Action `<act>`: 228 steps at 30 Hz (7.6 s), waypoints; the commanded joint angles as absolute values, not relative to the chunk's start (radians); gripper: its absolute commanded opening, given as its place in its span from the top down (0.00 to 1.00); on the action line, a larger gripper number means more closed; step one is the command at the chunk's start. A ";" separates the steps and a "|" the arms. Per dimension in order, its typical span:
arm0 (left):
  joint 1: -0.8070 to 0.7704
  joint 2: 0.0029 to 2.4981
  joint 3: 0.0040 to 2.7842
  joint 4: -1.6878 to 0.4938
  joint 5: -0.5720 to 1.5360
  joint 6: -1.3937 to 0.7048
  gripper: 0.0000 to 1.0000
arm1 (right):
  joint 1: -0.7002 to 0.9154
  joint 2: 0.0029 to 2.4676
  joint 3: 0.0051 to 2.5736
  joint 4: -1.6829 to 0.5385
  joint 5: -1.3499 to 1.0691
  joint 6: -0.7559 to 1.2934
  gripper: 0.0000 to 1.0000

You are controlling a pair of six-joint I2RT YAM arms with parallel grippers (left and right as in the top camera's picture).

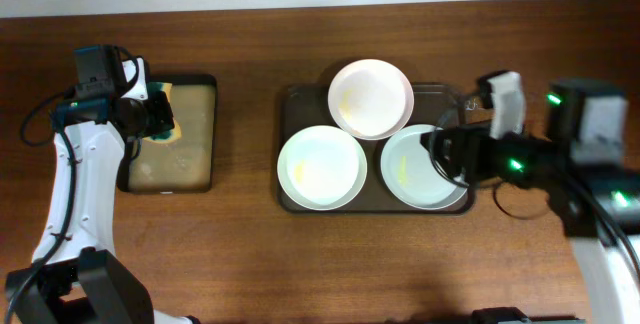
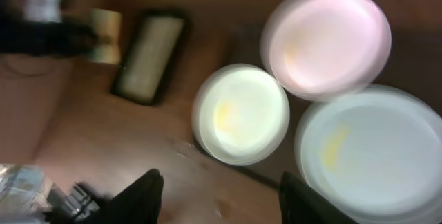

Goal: Clean dirty plates on tray and stack at the side

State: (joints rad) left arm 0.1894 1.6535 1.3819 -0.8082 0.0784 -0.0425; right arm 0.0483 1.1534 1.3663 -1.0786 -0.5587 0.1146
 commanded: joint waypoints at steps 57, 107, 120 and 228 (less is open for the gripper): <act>0.179 1.616 1.374 -0.788 0.253 -0.036 1.00 | 0.458 2.053 1.360 -0.771 -0.120 0.350 0.93; -0.491 1.960 1.480 -0.989 -0.263 -0.512 1.00 | 0.456 2.052 1.426 -0.913 -0.014 0.353 0.96; -0.549 1.958 1.313 -0.688 0.152 -0.548 1.00 | 0.456 2.052 1.426 -0.912 -0.014 0.354 0.96; -0.246 1.510 1.327 -0.828 0.266 -0.468 1.00 | 0.126 2.286 1.847 -0.907 -0.092 0.204 0.56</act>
State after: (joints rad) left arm -0.2474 1.5246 1.3201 -0.8303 0.2615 -0.4892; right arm 0.1158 2.2787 1.8717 -0.9104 -0.1261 0.1879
